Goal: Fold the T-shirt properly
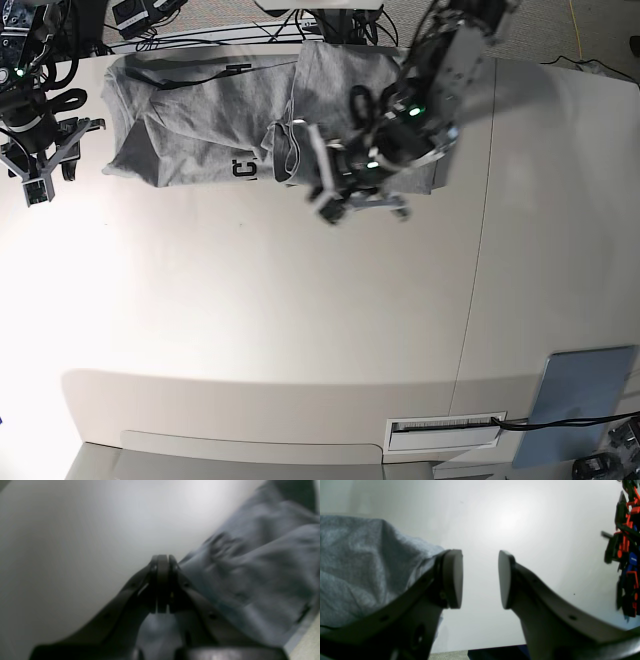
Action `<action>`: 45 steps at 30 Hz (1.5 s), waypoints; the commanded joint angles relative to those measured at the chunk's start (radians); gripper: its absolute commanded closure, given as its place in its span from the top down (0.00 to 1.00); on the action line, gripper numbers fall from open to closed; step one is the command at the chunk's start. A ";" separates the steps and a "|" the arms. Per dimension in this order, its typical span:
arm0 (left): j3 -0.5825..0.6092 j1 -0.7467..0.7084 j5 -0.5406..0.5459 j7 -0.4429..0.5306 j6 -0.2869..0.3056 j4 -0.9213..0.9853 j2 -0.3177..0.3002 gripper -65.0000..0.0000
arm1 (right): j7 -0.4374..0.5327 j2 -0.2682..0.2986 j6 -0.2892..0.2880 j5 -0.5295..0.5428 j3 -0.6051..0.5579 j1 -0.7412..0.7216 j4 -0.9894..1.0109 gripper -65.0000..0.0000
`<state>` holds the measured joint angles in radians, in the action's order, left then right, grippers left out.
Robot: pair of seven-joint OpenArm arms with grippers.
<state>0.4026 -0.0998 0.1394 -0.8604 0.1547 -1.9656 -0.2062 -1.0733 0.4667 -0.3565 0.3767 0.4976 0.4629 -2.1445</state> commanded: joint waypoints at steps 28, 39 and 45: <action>0.001 -0.028 -0.031 0.260 0.088 0.278 0.182 0.00 | -0.036 0.010 -0.021 0.060 0.011 0.001 -0.013 0.36; -0.039 0.000 -0.027 0.139 0.075 0.063 0.175 0.43 | -0.140 0.010 -0.083 0.265 0.097 0.008 0.113 0.36; -0.182 -0.001 0.089 0.051 0.101 -0.023 0.169 0.58 | -0.225 0.010 -0.195 0.585 0.249 0.002 0.314 0.36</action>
<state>0.2161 -0.1108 0.2165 -0.8284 0.2474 -1.9682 -0.0433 -1.3075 0.4599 -0.5503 0.9520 0.7368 0.4648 -1.8156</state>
